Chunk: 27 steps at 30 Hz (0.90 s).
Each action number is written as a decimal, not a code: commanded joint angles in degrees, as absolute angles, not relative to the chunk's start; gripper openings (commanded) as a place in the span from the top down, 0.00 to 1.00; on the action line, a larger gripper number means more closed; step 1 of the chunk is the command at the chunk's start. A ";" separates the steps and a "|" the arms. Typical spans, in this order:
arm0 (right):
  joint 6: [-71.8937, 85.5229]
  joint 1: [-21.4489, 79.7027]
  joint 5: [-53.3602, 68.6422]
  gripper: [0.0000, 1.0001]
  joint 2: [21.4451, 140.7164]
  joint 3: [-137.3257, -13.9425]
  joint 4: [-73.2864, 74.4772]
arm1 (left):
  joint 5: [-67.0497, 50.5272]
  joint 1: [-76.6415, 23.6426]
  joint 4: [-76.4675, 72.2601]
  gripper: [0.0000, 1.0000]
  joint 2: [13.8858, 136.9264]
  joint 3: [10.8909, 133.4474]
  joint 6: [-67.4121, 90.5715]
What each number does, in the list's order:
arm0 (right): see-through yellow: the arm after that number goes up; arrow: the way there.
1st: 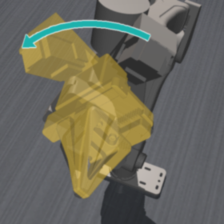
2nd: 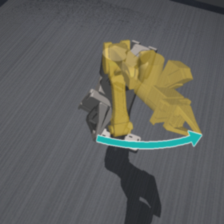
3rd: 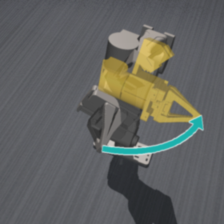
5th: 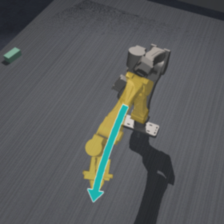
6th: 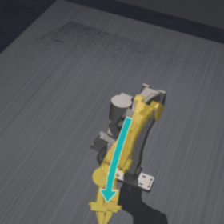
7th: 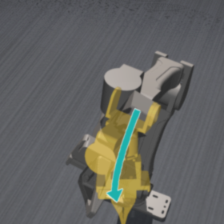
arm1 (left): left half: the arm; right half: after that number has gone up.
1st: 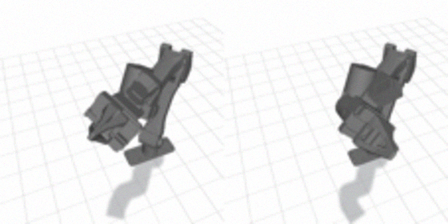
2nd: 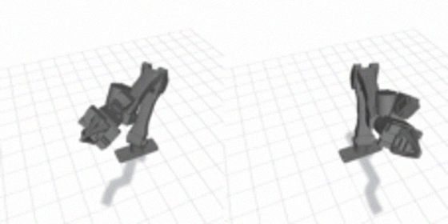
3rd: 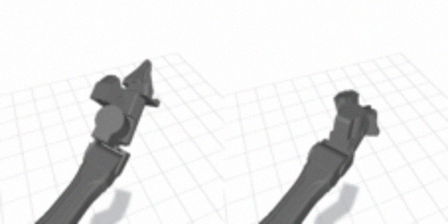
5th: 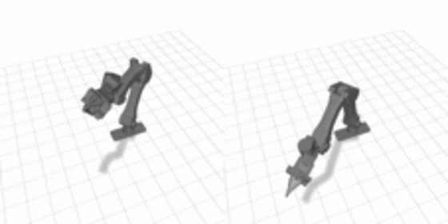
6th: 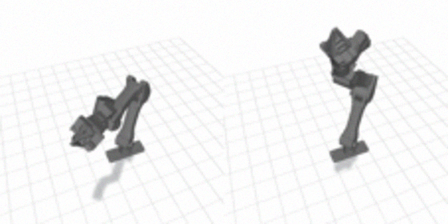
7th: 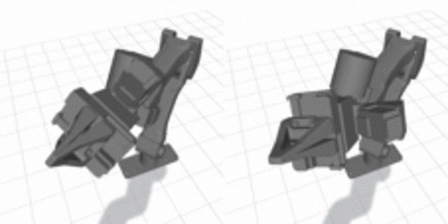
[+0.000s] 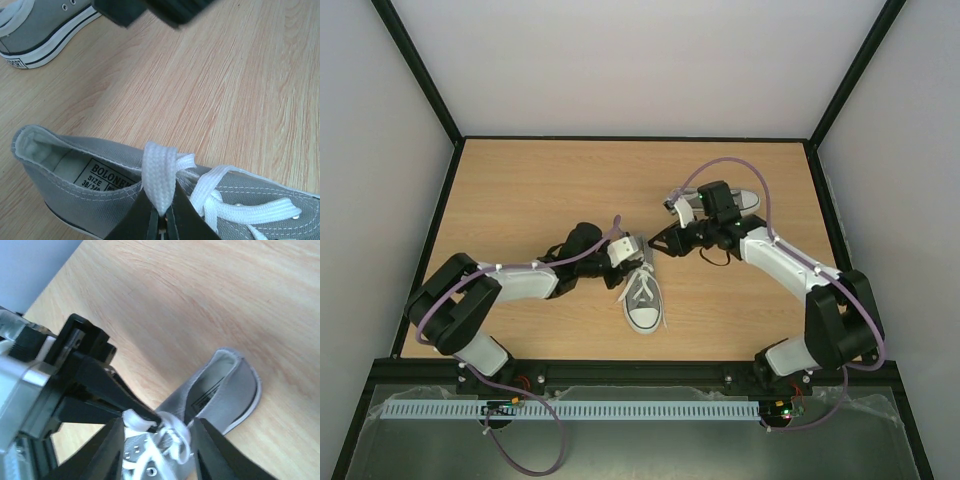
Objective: Tie the shoes
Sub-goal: Cross the shoelace with the shoelace.
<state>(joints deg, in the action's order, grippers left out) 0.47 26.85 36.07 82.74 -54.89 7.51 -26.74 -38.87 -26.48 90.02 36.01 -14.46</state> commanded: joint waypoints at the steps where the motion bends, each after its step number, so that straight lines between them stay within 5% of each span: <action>1: 1.01 26.18 35.94 0.65 86.05 -54.47 6.30 | -27.15 -38.58 -28.80 0.98 88.25 34.86 -14.41; 4: -2.47 28.49 32.39 0.83 91.37 -56.85 9.69 | -27.50 -38.58 -29.25 0.98 88.11 34.64 -14.23; 27: -9.92 31.90 34.55 0.82 99.48 -56.55 6.53 | -28.01 -38.08 -29.23 0.98 87.90 34.67 -14.13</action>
<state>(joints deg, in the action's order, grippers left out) -8.78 31.59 33.26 98.26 -56.40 5.56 -26.83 -38.54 -27.35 89.25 34.76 -13.87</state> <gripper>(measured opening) 0.216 0.026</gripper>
